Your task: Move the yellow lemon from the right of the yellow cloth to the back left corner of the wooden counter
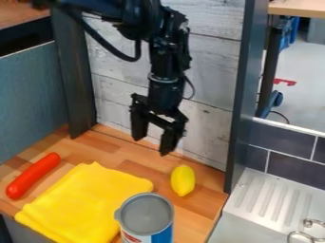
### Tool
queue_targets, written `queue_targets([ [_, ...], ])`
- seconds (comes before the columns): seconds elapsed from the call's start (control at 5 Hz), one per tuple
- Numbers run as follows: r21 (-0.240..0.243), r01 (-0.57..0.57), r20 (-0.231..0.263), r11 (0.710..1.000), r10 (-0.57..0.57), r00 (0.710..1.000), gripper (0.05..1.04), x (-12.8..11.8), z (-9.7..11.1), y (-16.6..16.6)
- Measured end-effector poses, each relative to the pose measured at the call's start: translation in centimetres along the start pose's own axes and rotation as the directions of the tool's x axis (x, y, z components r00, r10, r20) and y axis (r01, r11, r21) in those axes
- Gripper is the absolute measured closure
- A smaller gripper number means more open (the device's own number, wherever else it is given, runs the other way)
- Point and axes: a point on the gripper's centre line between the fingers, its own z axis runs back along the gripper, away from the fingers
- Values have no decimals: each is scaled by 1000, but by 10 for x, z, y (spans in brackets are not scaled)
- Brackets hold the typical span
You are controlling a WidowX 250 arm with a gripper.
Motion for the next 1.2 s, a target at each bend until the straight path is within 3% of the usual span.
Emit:
queue_targets([
  [0.2,-20,-45,79,999,46,996,81,9,-12,-8],
  [0.6,-121,-191,123,974,206,971,81,16,-23,-23],
  [1.2,-154,-164,33,974,171,985,81,20,-57,-32],
])
